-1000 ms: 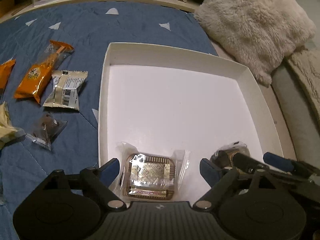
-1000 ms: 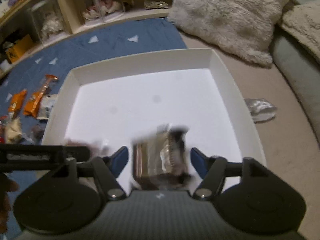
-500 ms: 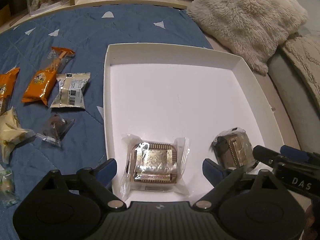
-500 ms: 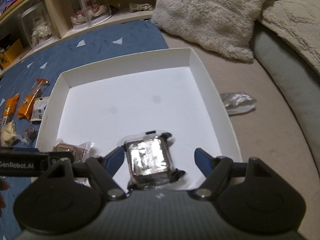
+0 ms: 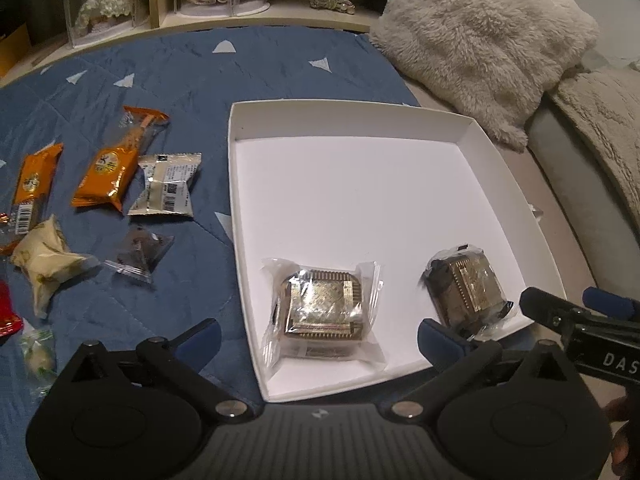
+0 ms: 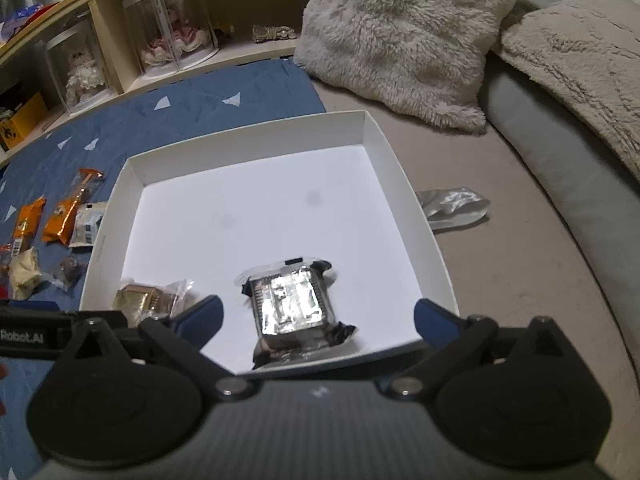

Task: Organize snacks
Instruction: 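Withdraw both tools from the white box back toward the snacks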

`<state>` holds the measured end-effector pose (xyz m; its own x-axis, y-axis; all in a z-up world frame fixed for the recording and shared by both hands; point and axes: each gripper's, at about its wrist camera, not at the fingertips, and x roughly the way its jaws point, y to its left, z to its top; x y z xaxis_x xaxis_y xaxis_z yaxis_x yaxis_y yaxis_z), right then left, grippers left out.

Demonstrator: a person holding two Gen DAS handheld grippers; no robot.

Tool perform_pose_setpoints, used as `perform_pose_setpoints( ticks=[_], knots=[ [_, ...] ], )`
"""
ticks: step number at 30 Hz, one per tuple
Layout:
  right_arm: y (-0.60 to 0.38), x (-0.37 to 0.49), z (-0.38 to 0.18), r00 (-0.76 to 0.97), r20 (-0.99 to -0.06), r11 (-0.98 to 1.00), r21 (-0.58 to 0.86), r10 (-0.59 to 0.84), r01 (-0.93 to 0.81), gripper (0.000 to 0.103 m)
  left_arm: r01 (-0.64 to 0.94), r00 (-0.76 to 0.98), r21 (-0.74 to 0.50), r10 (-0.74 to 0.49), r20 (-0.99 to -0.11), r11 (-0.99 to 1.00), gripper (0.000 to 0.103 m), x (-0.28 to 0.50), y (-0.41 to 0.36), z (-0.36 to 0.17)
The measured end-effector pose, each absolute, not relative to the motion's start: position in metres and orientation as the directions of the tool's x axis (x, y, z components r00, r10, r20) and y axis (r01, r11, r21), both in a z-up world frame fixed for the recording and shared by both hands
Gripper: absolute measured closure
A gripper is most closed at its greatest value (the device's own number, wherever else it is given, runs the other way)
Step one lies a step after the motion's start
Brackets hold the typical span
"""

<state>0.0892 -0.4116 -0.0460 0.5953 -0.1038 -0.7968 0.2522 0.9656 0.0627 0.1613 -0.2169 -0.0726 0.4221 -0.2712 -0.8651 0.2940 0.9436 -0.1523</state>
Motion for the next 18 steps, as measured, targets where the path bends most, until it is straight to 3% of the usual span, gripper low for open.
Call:
perform_pose_setpoints(
  ticks=[18],
  knots=[
    [-0.389,0.059,-0.026,0.639,-0.76,0.972,0.037,-0.123,0.23,0.001,0.313,0.481,-0.123,-0.269,-0.834,0.942,0.0,0.136,-0.176,-0.055]
  ],
)
